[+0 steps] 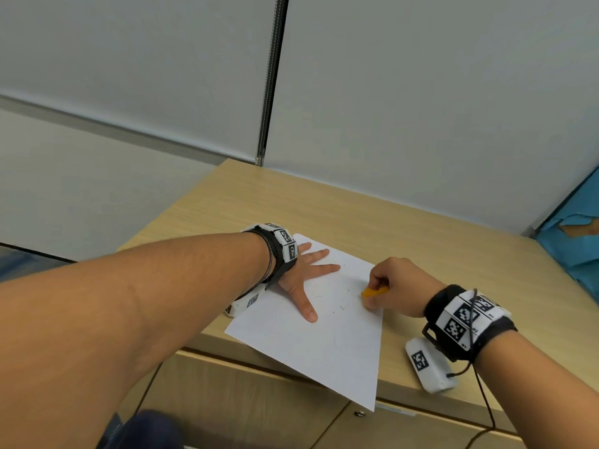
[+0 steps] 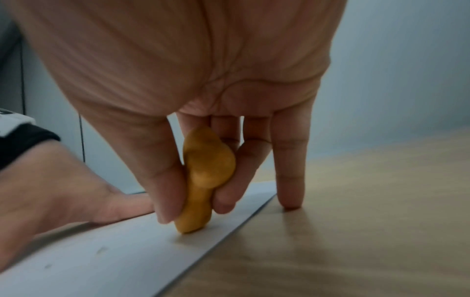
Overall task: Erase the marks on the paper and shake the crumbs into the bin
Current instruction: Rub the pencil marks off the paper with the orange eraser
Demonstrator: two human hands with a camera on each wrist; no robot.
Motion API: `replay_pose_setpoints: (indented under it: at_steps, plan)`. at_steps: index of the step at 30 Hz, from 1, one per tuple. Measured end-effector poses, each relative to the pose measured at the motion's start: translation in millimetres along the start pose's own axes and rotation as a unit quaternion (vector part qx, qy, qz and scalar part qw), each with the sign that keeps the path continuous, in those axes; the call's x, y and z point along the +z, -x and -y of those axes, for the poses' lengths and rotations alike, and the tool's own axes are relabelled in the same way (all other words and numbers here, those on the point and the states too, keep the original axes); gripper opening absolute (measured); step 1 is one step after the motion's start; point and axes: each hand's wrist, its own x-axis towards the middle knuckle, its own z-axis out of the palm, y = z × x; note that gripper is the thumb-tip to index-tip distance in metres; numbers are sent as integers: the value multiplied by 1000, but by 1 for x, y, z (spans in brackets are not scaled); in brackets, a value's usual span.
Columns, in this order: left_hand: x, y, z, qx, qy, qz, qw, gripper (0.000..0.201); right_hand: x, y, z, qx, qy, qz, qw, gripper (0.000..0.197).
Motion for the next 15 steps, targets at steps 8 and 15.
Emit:
replay_pose_setpoints:
  at_steps: [8,15]
  plan:
    - [0,1,-1,-3,6,5,1000,133,6,16,-17,5,-55,2,998,23]
    - [-27,10,-16,-1,-77,24,997,126,8,17,-23,27,-97,-17,995,26]
